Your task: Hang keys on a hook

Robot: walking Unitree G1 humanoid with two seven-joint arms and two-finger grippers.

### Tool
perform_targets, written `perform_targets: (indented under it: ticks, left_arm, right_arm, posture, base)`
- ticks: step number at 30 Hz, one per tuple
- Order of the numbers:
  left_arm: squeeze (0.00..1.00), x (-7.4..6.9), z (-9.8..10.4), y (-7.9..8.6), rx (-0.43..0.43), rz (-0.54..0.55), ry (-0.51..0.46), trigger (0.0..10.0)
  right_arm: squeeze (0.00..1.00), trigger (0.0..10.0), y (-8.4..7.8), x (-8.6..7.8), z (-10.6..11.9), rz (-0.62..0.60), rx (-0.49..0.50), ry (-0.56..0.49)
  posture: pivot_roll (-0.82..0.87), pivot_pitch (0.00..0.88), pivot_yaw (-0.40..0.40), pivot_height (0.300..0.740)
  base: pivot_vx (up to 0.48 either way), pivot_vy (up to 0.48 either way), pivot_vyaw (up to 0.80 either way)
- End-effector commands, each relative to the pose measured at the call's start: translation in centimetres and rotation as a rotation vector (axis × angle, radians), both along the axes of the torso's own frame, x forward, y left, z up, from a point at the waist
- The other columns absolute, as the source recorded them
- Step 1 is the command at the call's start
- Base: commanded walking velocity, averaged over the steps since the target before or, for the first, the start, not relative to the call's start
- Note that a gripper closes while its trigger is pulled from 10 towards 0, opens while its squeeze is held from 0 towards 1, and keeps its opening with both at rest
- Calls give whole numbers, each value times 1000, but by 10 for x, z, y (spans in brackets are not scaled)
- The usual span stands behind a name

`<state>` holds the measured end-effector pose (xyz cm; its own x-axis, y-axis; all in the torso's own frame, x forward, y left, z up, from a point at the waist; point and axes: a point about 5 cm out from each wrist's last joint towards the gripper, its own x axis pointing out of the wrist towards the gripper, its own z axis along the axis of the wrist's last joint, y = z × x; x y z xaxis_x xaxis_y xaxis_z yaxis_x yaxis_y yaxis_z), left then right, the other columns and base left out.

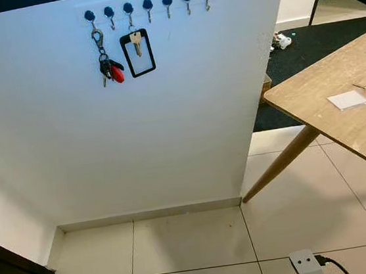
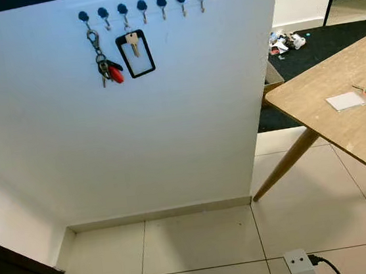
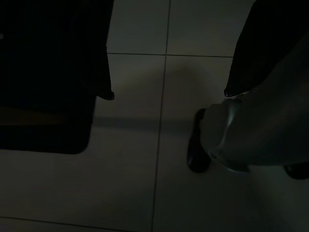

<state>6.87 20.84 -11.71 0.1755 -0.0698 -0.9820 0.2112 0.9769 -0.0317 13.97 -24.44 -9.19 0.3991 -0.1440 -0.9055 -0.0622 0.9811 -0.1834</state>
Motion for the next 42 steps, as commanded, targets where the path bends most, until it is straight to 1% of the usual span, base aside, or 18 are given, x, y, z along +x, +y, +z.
perform_targets:
  ticks: [1,2,3,5,9,10,13,20,22,23,27,28,31,35,37,39,41,42]
  left_arm:
    - [0,26,6,3,-3,81,-132,10000]
    - [0,26,6,3,-3,81,-132,10000]
    - [0,21,6,8,13,149,-140,10000]
    - [0,20,6,10,19,161,-142,10000]
    - [0,10,6,19,47,185,-131,10000]
    - [0,10,6,19,47,185,-131,10000]
    - [0,2,5,22,58,209,-122,10000]
    - [0,-9,3,19,55,239,-99,10000]
    - [0,-16,1,15,51,258,-84,10000]
    - [0,-16,1,15,51,258,-84,10000]
    - [0,-29,-3,5,45,273,-64,10000]
    - [0,-29,-3,5,45,273,-64,10000]
    - [0,-36,-5,-4,28,229,-50,10000]
    - [0,-39,-6,-11,18,176,-41,10000]
    - [0,-40,-7,-20,10,107,-43,10000]
    - [0,-40,-7,-22,8,98,-44,10000]
    - [0,-40,-8,-29,-2,51,-47,10000]
    - [0,-40,-8,-29,-2,51,-47,10000]
  right_arm:
    - [0,10000,2,-5,-2,-15,8,14]
    - [0,10000,2,-5,-2,-15,8,14]
    - [0,10000,3,-4,-2,-12,7,12]
    - [0,10000,3,-4,-2,-11,7,11]
    - [0,10000,5,-3,-2,-5,2,13]
    - [0,10000,5,-3,-2,-5,2,13]
    - [0,10000,8,-2,-3,4,2,15]
    - [0,10000,9,2,-2,13,2,8]
    - [0,10000,11,3,-2,27,5,12]
    - [0,10000,11,3,-2,27,5,12]
    - [0,10000,7,5,0,67,-10,18]
    - [0,10000,7,5,0,67,-10,18]
    - [0,10000,4,11,3,59,-18,2]
    - [0,10000,4,16,5,50,-15,-11]
    - [0,10000,3,20,7,74,-23,-21]
    - [0,10000,2,20,7,79,-29,-20]
    - [0,10000,-4,15,7,58,-39,-8]
    - [0,10000,-4,15,7,58,-39,-8]
  posture:
    - [-114,40,71,740]
    - [-114,40,71,740]
    - [-99,43,67,740]
    - [-99,43,67,740]
    - [-91,42,71,740]
    - [-91,42,71,740]
    - [-66,44,59,740]
    - [-74,29,55,740]
    - [-68,15,30,740]
    - [-68,15,30,740]
    - [-63,0,18,740]
    - [-63,0,18,740]
    - [-81,0,28,740]
    - [-105,0,35,740]
    - [-121,0,40,740]
    - [-121,0,40,740]
    - [-136,7,47,740]
    - [-136,7,47,740]
  base:
    - [0,0,0]
    - [0,0,0]
    - [0,0,0]
    - [0,0,0]
    - [0,0,0]
    - [0,0,0]
    - [0,0,0]
    - [0,0,0]
    - [0,0,0]
    - [0,0,0]
    - [0,0,0]
    - [0,0,0]
    - [0,0,0]
    - [0,0,0]
    - [0,0,-716]
    - [0,0,-800]
    - [0,0,-800]
    - [0,0,-800]
